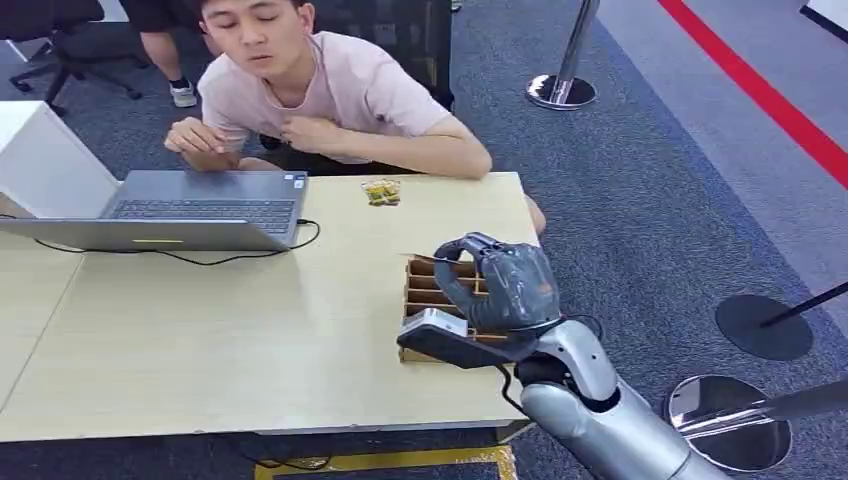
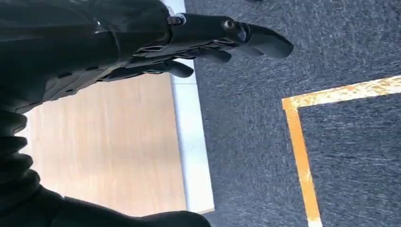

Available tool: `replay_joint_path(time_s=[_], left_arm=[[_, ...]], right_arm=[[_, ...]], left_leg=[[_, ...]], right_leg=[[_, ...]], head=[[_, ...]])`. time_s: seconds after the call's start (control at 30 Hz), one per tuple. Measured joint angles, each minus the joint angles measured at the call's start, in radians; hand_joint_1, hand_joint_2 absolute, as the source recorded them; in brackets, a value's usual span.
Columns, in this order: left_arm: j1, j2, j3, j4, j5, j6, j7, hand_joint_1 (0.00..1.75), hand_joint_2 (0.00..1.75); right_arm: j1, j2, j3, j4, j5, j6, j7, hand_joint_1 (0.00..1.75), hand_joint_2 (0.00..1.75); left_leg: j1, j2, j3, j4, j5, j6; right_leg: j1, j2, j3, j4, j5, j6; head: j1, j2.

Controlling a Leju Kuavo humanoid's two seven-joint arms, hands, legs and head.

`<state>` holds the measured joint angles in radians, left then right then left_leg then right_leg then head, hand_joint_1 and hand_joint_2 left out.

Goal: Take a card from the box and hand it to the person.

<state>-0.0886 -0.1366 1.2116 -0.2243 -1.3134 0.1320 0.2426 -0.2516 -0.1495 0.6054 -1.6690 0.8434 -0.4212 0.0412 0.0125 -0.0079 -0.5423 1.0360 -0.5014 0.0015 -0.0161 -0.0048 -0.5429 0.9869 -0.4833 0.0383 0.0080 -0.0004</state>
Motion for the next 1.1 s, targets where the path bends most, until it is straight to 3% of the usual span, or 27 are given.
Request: replay_joint_path(time_s=[0.4,0.57,0.67,0.77,0.93,1.1], left_arm=[[0.000,0.000,0.000,0.003,0.000,0.000,0.000,0.00,1.75],[-0.001,0.000,0.000,0.005,-0.015,-0.004,-0.003,0.00,1.75],[-0.005,0.000,-0.002,0.005,-0.033,-0.015,-0.005,0.00,1.75],[-0.009,0.001,-0.004,0.005,-0.043,-0.019,-0.014,0.00,1.75],[-0.011,0.002,-0.010,0.005,-0.052,-0.026,-0.022,0.00,1.75],[-0.011,0.003,-0.020,0.005,-0.055,-0.031,-0.019,0.00,1.75]], right_arm=[[0.000,0.006,-0.003,0.001,0.009,-0.005,-0.010,1.75,1.75],[-0.020,0.015,0.007,0.048,0.215,-0.043,-0.072,1.75,1.75],[-0.075,0.042,0.033,0.164,0.369,-0.137,-0.121,1.75,1.75],[-0.149,0.103,0.057,0.349,0.446,-0.214,-0.135,1.75,1.75],[-0.251,0.183,0.072,0.591,0.451,-0.251,-0.136,1.75,1.75],[-0.300,0.220,0.078,0.715,0.450,-0.257,-0.134,1.75,1.75]], left_leg=[[0.000,0.000,0.000,0.000,0.000,0.000],[0.000,0.000,-0.001,0.000,0.000,0.000],[0.001,0.000,0.000,0.000,0.000,-0.001],[0.001,0.000,0.000,0.000,0.001,-0.001],[0.001,0.000,0.000,0.000,0.002,-0.001],[0.001,0.000,0.000,0.000,0.002,-0.001]], right_leg=[[0.000,0.000,0.000,0.000,0.000,0.000],[0.000,0.000,0.000,0.000,0.000,0.000],[0.000,0.000,0.000,0.000,0.000,0.000],[0.000,0.000,0.000,0.001,0.001,-0.001],[0.000,0.000,0.000,0.001,0.001,-0.001],[0.000,0.000,0.000,0.001,0.001,-0.001]], head=[[0.000,0.000],[0.000,0.000],[0.000,0.000],[0.000,0.000],[0.001,0.000],[0.000,0.000]])
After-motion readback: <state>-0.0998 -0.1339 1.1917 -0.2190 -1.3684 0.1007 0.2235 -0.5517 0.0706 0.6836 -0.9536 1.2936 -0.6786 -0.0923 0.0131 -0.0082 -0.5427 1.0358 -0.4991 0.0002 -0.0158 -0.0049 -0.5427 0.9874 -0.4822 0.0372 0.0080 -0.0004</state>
